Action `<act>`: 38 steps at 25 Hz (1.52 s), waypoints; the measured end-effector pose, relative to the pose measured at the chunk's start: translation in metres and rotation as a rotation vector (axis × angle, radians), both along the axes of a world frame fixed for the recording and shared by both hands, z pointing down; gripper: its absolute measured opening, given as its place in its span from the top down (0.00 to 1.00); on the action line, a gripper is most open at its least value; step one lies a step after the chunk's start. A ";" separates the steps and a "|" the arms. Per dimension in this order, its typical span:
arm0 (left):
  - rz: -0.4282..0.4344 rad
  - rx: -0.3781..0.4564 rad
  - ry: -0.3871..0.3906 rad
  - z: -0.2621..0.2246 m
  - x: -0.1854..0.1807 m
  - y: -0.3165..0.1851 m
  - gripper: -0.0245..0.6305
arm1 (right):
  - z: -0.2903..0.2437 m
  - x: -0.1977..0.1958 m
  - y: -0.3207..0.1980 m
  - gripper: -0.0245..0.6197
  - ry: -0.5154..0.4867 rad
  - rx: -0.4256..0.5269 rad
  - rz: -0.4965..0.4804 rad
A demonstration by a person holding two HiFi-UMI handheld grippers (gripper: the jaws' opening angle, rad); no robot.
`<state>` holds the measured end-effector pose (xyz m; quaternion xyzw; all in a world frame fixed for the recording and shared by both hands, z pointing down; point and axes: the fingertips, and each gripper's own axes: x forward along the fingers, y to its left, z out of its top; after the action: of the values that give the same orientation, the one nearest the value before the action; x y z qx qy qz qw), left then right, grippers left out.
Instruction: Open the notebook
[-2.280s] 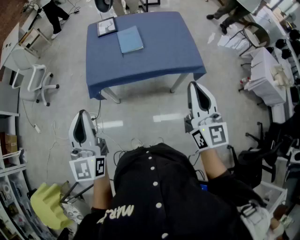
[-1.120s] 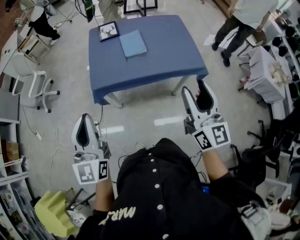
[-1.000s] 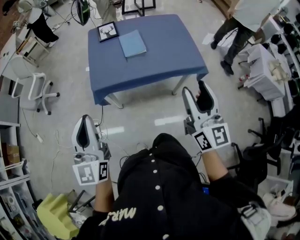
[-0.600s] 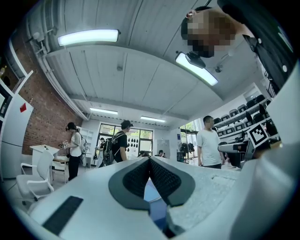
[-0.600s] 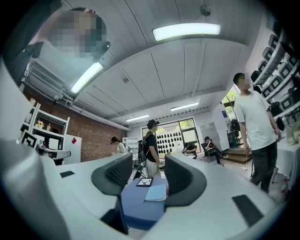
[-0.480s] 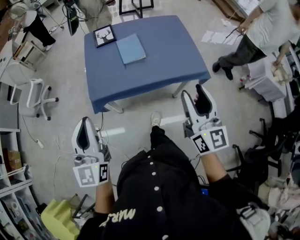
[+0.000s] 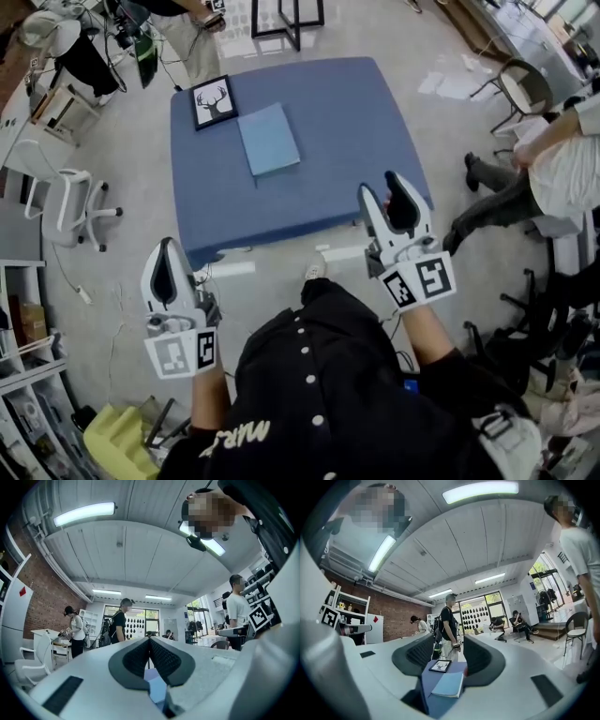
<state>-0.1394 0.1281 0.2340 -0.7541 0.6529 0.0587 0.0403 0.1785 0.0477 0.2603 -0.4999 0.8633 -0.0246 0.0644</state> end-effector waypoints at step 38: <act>0.030 -0.183 0.011 0.071 -0.066 -0.249 0.96 | 0.213 -0.116 -0.279 0.65 0.109 -0.524 -0.100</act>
<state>-0.2051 -0.1212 0.3052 -0.7641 0.6443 0.0035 -0.0330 0.0629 -0.2311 0.4734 -0.4569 0.8534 -0.2232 -0.1150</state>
